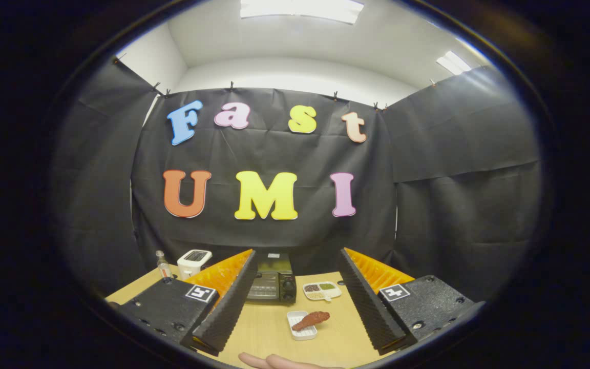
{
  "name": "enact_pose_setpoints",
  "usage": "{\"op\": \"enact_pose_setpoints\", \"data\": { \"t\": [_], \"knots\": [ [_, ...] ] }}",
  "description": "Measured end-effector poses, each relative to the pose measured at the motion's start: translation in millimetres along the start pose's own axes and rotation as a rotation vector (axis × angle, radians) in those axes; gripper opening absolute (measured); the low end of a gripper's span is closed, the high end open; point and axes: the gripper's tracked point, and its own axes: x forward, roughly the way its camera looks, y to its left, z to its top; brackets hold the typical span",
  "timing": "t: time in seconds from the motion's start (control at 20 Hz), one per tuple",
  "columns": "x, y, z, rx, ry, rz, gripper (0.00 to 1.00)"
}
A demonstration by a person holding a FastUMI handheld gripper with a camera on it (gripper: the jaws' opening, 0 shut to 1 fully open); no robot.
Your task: Open the toaster oven, put the food inside, and close the toaster oven door.
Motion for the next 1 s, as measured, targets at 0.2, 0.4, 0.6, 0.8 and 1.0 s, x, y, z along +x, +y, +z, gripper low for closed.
{"op": "enact_pose_setpoints", "data": {
  "t": [0.2,0.4,0.6,0.8,1.0],
  "knots": [
    [43.2,27.8,-19.6,0.001,0.006,0.051,1.0],
    [115.2,68.2,-49.6,-0.019,0.054,0.094,1.0],
    [198.5,109.1,-86.2,-0.026,0.162,0.106,1.0],
    [265.5,142.1,-131.7,-0.041,0.283,0.109,1.0],
    [308.2,160.7,-170.1,-0.11,0.348,0.103,1.0]
  ]
}}
